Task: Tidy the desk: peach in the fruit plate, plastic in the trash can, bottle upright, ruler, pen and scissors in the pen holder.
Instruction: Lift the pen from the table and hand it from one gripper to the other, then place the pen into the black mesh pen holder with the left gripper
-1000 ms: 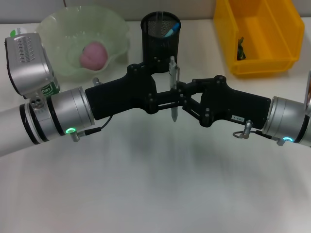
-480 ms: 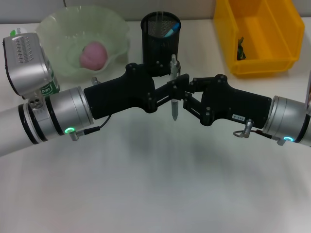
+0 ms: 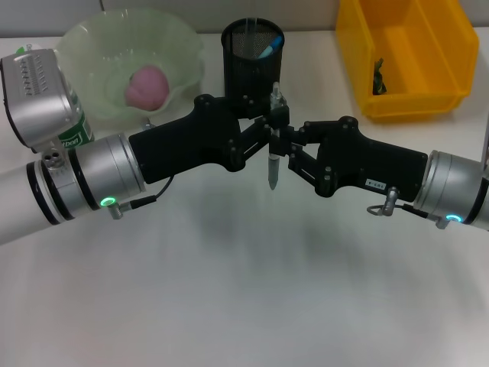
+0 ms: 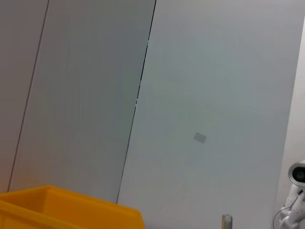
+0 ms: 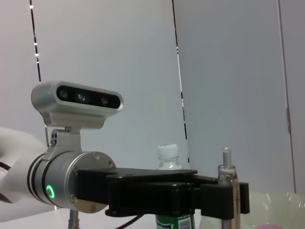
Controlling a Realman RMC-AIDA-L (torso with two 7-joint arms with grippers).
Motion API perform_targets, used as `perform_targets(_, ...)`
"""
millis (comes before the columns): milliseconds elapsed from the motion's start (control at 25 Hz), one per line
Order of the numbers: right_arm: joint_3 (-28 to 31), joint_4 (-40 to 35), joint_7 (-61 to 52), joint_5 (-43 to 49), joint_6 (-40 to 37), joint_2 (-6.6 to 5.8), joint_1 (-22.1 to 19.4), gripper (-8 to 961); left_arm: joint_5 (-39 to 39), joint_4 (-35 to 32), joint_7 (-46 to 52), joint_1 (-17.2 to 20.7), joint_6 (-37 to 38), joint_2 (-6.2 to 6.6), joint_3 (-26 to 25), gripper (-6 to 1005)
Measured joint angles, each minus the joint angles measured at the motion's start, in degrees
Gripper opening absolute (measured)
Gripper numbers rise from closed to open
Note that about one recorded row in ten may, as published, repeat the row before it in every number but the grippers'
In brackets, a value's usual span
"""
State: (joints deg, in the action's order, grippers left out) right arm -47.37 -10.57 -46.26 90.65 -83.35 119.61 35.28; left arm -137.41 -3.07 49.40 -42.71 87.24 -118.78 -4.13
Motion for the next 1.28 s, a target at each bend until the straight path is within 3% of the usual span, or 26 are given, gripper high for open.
perform_targets(600,0.4,-0.2,-2.0,-0.2,-0.2,0.0,-0.2,140,0.2,0.1,0.3,0.0,0.2,0.05,0.0,171)
perform_targets(1000,0.4,-0.5,-1.8,-1.7,-0.3,-0.13,-1.8,537,0.3,0.2,0.3,0.1,0.1,-0.01,-0.4,145)
perform_targets(1280,0.9,-2.1,-1.5,-3.1,-0.6,-0.23,-5.9,586,0.3,0.2,-0.2,0.3,-1.1,0.07,-5.9,149)
